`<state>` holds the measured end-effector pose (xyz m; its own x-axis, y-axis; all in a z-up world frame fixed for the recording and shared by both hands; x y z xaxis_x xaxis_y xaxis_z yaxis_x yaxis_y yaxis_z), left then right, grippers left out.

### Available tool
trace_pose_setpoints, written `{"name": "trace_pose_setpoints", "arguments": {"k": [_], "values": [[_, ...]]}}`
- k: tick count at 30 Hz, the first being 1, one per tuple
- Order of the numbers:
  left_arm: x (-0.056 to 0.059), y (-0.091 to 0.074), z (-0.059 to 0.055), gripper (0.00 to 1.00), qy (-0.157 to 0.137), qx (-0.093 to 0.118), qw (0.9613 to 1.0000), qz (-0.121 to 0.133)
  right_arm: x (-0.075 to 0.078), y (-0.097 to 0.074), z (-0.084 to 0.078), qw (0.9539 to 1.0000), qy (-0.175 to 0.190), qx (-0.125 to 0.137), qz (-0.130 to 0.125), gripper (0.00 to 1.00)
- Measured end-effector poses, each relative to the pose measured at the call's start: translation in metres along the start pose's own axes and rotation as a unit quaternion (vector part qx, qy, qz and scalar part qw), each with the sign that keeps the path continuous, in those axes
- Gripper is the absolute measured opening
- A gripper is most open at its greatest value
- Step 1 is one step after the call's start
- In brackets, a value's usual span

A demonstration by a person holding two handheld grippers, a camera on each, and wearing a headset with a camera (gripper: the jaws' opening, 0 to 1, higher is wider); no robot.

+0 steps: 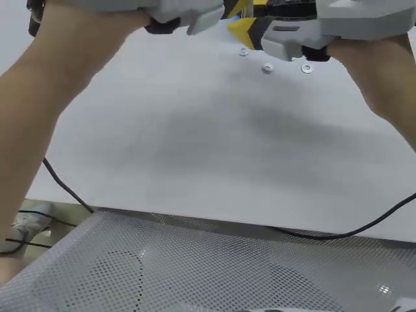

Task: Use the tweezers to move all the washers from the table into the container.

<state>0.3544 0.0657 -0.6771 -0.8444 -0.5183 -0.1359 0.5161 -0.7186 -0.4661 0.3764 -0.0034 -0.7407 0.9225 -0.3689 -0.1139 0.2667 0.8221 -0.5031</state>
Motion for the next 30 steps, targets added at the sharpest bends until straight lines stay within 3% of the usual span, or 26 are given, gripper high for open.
{"name": "trace_pose_setpoints", "arguments": {"k": [8, 24, 30], "values": [[0.001, 0.003, -0.008, 0.00, 0.008, -0.017, 0.9998, -0.003, 0.000, 0.004, -0.006, 0.9998, -0.014, -0.017, -0.001, 0.08], [-0.002, 0.003, -0.011, 0.00, 0.007, -0.020, 0.9998, -0.001, 0.004, 0.011, -0.008, 0.9999, -0.002, -0.011, 0.000, 0.08], [-0.003, 0.006, -0.009, 0.00, 0.003, -0.021, 0.9998, -0.003, 0.004, 0.009, -0.008, 0.9988, -0.045, -0.022, -0.001, 0.05]]}}
Point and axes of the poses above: the centre of the closed fingertips' face, and the gripper's own axes: y roughly forward along the fingers, x roughly to its right, z roughly out of its top, the point moved 7 cm from there along -y, roughly backward along the fingers, and after that the axes turned 4 degrees about y, right-handed, at the moved point
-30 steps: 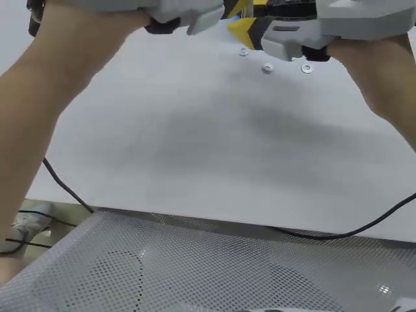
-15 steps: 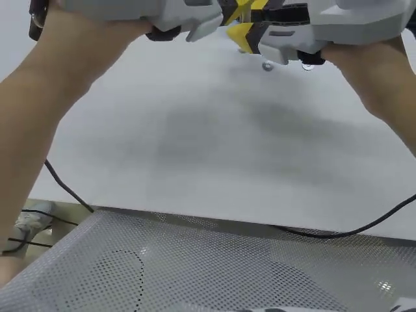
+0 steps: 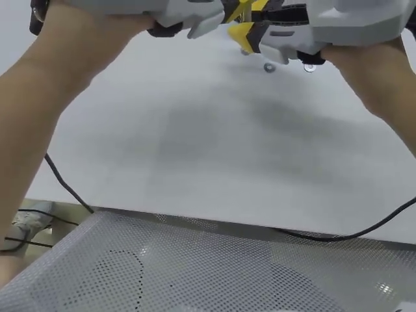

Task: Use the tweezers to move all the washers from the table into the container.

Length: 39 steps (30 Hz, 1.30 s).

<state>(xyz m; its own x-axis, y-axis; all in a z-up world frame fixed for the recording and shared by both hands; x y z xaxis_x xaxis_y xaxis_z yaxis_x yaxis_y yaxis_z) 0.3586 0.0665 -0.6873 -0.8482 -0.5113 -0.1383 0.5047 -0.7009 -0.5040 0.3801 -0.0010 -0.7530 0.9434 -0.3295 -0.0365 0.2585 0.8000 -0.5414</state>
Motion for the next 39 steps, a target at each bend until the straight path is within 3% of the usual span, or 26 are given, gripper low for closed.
{"name": "trace_pose_setpoints", "arguments": {"k": [6, 15, 22, 26, 35, 37, 39], "values": [[0.002, 0.004, 0.006, 0.00, 0.013, -0.003, 0.9998, -0.016, 0.001, -0.004, 0.002, 1.0000, 0.000, -0.007, 0.003, 0.04], [0.001, -0.003, 0.032, 0.00, 0.041, 0.013, 0.9988, -0.022, 0.005, -0.024, 0.020, 1.0000, -0.008, 0.004, -0.005, 0.04], [-0.004, -0.012, 0.059, 0.00, 0.074, 0.028, 0.9968, -0.011, 0.010, -0.041, 0.046, 0.9991, -0.020, 0.034, -0.019, 0.04], [-0.011, -0.014, 0.068, 0.00, 0.078, 0.040, 0.9961, -0.003, 0.016, -0.044, 0.056, 0.9982, -0.023, 0.048, -0.028, 0.04], [-0.026, -0.004, 0.068, 0.00, 0.072, 0.043, 0.9963, 0.016, 0.033, -0.036, 0.060, 0.9969, -0.040, 0.045, -0.050, 0.04], [-0.029, 0.002, 0.063, 0.00, 0.062, 0.040, 0.9971, 0.017, 0.036, -0.031, 0.056, 0.9975, -0.025, 0.044, -0.050, 0.04], [-0.030, 0.008, 0.057, 0.00, 0.058, 0.036, 0.9976, 0.016, 0.039, -0.027, 0.049, 0.9971, -0.039, 0.027, -0.060, 0.04]]}}
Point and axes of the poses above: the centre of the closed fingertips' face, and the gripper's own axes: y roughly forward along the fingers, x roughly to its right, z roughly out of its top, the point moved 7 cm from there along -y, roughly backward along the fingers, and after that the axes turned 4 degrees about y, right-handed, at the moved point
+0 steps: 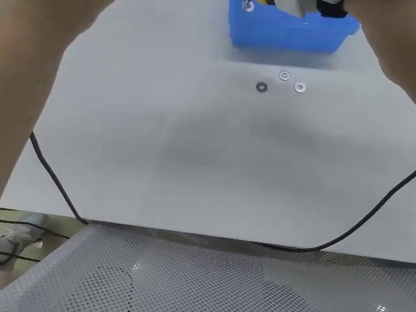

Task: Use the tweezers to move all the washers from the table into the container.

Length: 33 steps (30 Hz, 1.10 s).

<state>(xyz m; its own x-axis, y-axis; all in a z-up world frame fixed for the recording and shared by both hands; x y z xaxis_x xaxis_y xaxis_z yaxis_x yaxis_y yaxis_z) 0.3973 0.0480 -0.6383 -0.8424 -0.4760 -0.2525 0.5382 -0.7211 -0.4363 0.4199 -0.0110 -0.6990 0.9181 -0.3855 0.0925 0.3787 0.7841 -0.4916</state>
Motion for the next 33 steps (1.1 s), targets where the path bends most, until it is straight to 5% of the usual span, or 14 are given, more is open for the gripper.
{"name": "trace_pose_setpoints", "arguments": {"k": [10, 33], "values": [[0.003, 0.015, -0.024, 0.00, -0.028, -0.015, 0.9995, 0.008, 0.001, 0.015, -0.024, 0.9997, 0.013, -0.022, 0.008, 0.04], [-0.015, 0.038, -0.040, 0.00, -0.049, -0.018, 0.9979, 0.040, 0.026, 0.034, -0.038, 0.9994, 0.018, -0.018, -0.021, 0.04]]}}
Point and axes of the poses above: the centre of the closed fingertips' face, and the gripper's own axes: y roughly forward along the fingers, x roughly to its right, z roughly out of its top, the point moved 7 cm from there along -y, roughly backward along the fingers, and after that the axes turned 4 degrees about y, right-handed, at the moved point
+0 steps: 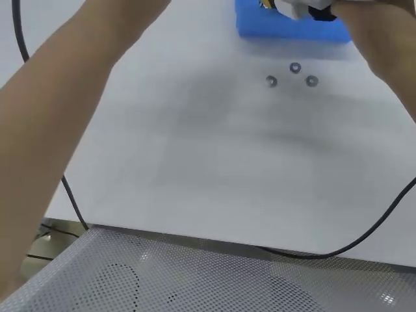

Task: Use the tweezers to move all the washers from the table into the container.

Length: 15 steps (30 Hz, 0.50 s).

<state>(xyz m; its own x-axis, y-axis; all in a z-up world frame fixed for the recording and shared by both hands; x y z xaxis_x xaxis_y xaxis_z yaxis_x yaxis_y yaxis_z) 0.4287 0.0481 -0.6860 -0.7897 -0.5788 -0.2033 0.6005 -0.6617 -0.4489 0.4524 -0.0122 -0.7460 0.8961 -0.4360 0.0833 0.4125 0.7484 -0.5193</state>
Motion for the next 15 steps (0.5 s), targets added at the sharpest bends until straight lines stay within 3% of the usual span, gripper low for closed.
{"name": "trace_pose_setpoints", "arguments": {"k": [9, 12, 15], "values": [[0.002, 0.001, 0.001, 0.00, -0.002, 0.001, 1.0000, -0.003, 0.002, -0.001, 0.000, 0.9996, 0.028, 0.002, 0.008, 0.05], [0.003, -0.006, 0.006, 0.00, 0.005, 0.005, 1.0000, 0.000, 0.001, -0.007, 0.004, 0.9993, 0.036, 0.010, 0.005, 0.06], [0.003, -0.013, 0.013, 0.00, 0.004, 0.013, 0.9999, 0.002, -0.001, -0.015, 0.011, 0.9995, 0.022, 0.021, 0.000, 0.06]]}}
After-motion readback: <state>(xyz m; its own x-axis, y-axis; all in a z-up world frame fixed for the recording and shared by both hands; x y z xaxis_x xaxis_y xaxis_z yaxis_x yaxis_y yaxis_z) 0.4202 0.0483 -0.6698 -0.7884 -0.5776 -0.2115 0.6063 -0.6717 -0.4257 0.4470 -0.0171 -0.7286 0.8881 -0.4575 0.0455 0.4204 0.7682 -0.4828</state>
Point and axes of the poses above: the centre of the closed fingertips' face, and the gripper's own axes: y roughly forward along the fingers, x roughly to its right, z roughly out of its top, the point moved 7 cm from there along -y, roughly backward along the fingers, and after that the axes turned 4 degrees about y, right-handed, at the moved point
